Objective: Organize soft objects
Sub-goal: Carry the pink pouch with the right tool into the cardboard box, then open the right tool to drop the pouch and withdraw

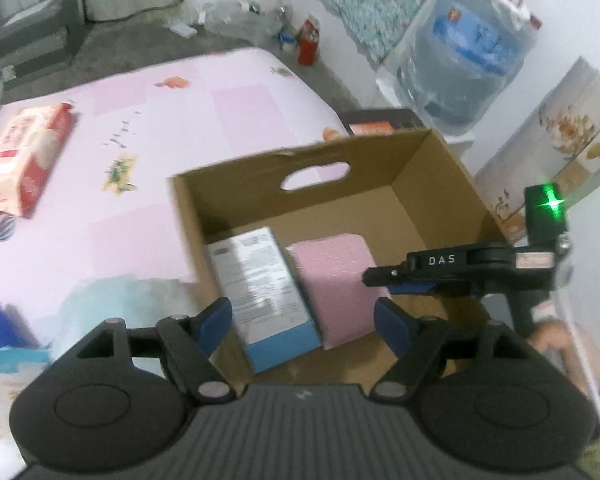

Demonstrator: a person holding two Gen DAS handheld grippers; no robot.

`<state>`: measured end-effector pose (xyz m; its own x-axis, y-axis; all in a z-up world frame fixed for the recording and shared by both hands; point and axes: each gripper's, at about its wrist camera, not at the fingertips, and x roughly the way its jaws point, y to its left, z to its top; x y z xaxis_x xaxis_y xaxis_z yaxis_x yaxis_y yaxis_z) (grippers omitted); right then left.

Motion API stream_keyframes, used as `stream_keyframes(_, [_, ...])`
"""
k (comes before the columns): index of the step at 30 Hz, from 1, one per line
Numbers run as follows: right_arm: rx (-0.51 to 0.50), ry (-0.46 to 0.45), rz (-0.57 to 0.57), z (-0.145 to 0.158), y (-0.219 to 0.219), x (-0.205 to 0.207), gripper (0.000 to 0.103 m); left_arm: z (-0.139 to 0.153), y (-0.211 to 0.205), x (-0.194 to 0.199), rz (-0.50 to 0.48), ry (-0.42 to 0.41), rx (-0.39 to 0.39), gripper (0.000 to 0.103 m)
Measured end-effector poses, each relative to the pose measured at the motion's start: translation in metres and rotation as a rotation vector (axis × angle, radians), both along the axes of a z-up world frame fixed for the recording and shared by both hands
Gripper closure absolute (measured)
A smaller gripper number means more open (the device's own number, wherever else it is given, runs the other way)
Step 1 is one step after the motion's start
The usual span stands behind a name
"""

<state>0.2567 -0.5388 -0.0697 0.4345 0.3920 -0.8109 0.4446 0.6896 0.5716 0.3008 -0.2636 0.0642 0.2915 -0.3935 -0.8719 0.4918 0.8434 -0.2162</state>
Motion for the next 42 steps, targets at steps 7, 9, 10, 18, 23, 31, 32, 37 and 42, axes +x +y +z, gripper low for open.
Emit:
stream_keyframes(7, [-0.043,-0.052,0.007,0.03,0.009,-0.002,0.063,0.02,0.082,-0.025,0.092,-0.094,-0.024,0.022])
stream_keyframes(9, [-0.009,-0.078,0.033,0.042,0.01,-0.009,0.061,0.025,0.101,-0.033,0.109,-0.131,-0.016,0.021])
stream_keyframes(10, [0.015,-0.081,0.051,0.046,0.012,-0.014,0.06,0.026,0.111,-0.039,0.12,-0.158,-0.013,0.02])
stream_keyframes(18, [0.059,0.043,0.075,0.005,0.03,-0.013,0.059,0.022,0.158,-0.074,0.212,-0.244,-0.017,0.016])
stream_keyframes(23, [0.066,0.04,0.037,-0.008,0.032,0.006,0.058,0.015,0.175,-0.087,0.254,-0.27,0.024,0.016])
stream_keyframes(31, [0.057,0.018,0.02,-0.01,0.039,0.027,0.058,0.005,0.194,-0.095,0.294,-0.272,-0.013,0.016])
stream_keyframes(32, [0.055,0.016,0.017,-0.01,0.036,0.027,0.058,0.005,0.195,-0.097,0.293,-0.274,-0.018,0.016])
stream_keyframes(37, [0.058,-0.002,-0.007,-0.008,0.027,0.025,0.055,0.001,0.203,-0.105,0.287,-0.301,-0.026,0.016])
stream_keyframes(42, [0.073,-0.009,-0.015,0.0,0.028,0.013,0.044,-0.007,0.219,-0.114,0.299,-0.3,-0.055,0.016])
